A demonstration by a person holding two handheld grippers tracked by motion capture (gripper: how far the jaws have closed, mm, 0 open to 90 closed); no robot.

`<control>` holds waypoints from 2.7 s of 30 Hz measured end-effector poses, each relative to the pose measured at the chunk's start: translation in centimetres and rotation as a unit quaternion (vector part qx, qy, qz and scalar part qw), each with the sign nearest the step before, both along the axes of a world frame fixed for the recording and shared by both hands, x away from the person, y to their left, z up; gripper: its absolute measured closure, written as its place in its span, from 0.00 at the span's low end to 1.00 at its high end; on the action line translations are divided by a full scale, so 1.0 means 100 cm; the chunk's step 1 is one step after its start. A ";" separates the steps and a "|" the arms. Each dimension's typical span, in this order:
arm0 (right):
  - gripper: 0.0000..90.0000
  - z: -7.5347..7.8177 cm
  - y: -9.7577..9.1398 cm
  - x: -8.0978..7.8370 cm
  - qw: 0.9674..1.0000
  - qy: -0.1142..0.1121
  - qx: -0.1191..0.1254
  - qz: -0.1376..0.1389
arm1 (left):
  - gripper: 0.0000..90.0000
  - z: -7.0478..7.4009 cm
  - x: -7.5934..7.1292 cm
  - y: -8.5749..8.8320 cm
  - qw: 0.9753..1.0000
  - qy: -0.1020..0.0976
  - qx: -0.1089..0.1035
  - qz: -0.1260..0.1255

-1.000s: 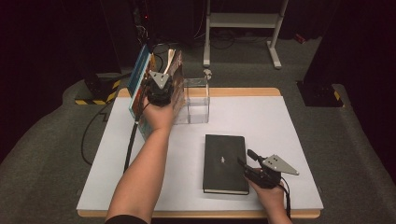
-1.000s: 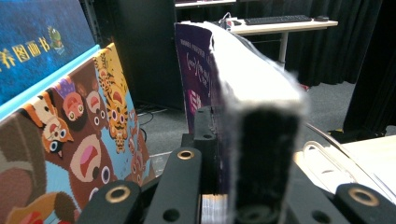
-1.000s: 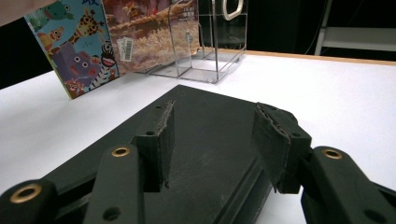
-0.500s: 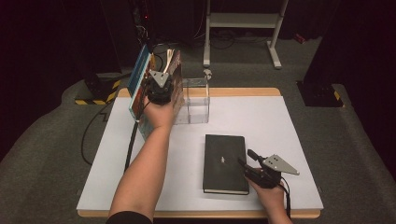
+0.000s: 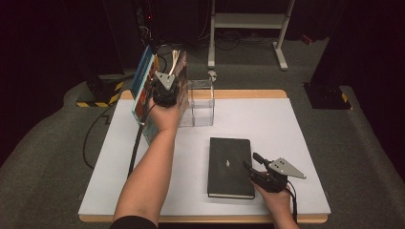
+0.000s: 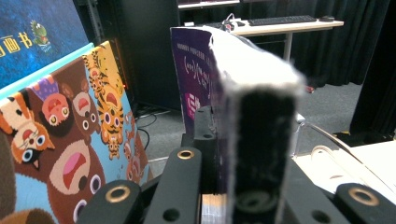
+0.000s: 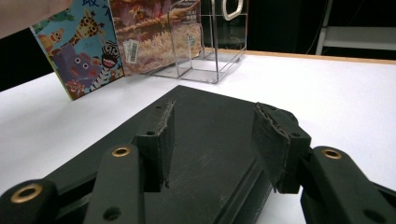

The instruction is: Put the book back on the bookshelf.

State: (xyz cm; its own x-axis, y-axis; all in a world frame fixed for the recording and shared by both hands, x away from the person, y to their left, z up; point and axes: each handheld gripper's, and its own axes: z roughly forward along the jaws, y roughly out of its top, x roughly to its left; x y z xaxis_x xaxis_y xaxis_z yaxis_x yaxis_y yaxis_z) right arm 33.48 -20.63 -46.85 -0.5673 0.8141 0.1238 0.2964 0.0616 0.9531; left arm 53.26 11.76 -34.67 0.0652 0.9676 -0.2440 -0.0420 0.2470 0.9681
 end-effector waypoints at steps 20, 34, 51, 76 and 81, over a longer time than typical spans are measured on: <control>0.54 0.000 0.003 -0.001 1.000 0.000 -0.006 0.004 | 0.88 -0.008 -0.011 0.011 1.000 0.007 0.006 0.011; 0.54 0.000 0.004 -0.001 1.000 -0.001 -0.008 0.005 | 0.82 -0.010 -0.010 0.012 1.000 0.010 0.000 0.019; 0.54 0.000 0.004 -0.001 1.000 -0.001 -0.008 0.006 | 0.74 -0.011 -0.010 0.014 1.000 0.011 -0.005 0.025; 0.54 -0.001 0.007 -0.001 1.000 0.002 -0.011 0.010 | 0.58 -0.012 -0.017 0.016 1.000 0.025 0.000 0.016; 0.54 -0.001 0.008 -0.001 1.000 0.002 -0.011 0.010 | 0.58 -0.014 -0.020 0.016 1.000 0.026 -0.003 0.017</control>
